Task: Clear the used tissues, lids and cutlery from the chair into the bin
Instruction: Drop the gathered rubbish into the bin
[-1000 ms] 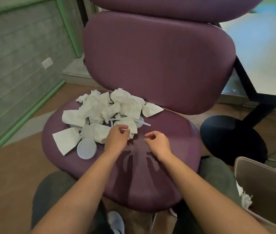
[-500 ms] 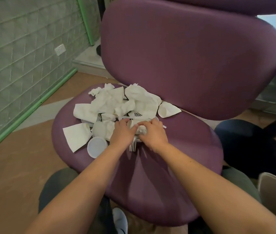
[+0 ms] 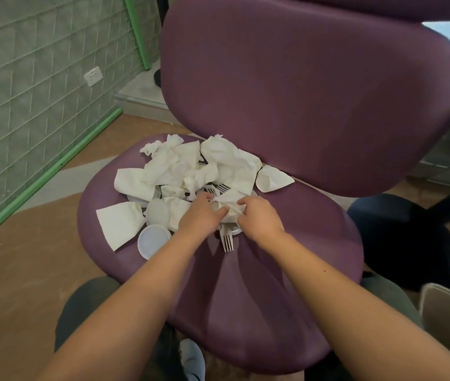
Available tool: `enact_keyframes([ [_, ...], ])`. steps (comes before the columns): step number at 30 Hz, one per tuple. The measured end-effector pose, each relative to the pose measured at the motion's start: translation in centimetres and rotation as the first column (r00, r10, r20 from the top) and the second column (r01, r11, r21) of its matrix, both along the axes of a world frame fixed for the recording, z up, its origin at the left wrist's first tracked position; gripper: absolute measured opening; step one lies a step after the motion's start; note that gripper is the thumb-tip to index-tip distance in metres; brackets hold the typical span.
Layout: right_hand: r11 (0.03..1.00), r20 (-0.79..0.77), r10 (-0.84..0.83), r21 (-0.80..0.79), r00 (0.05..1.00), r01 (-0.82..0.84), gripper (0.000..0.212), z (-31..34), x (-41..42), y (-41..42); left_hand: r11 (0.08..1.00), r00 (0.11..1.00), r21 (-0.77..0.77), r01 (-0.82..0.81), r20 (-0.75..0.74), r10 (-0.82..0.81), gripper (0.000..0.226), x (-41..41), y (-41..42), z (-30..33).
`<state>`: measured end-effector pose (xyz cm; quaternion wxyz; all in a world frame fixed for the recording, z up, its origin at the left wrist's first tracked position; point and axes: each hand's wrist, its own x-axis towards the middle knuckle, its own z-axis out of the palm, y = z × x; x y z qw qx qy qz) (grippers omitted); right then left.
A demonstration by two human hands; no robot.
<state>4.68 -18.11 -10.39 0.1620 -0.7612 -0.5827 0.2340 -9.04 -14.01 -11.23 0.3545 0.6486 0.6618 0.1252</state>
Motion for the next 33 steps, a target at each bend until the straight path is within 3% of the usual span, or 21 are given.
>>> enact_keyframes([
  [4, 1.0, 0.079, -0.016, -0.001, 0.997, 0.016, 0.043, 0.3, 0.8, -1.2, 0.999, 1.0, 0.037, 0.008, 0.028, -0.009, 0.061, 0.0, -0.6, 0.6],
  [11, 0.985, 0.082, -0.17, -0.023, 0.982, 0.173, 0.033, 2.0, 2.8, -4.7, 0.999, 0.971, -0.031, -0.018, 0.237, 0.025, 0.07, 1.5, -1.9, 2.7],
  [15, 0.954, 0.008, -0.297, -0.034, 0.955, 0.297, 0.019, 3.0, 4.8, -7.5, 0.994, 0.935, -0.097, 0.054, 0.354, -0.017, 0.042, 3.5, -2.8, 4.4],
  [21, 0.874, -0.184, -0.46, 0.076, 0.869, 0.479, 0.002, 4.3, 9.0, -12.2, 0.963, 0.825, -0.166, 0.211, 0.559, -0.085, 0.053, 8.2, -5.5, 6.3],
  [27, 0.763, -0.322, -0.573, 0.127, 0.754, 0.634, 0.005, 5.0, 14.4, -18.6, 0.896, 0.729, -0.181, 0.405, 0.656, -0.197, 0.052, 15.9, -9.8, 7.6],
  [33, 0.689, -0.342, -0.651, 0.109, 0.678, 0.717, 0.022, 4.2, 18.6, -24.7, 0.837, 0.713, -0.126, 0.533, 0.599, -0.364, 0.066, 24.0, -14.7, 6.2],
])
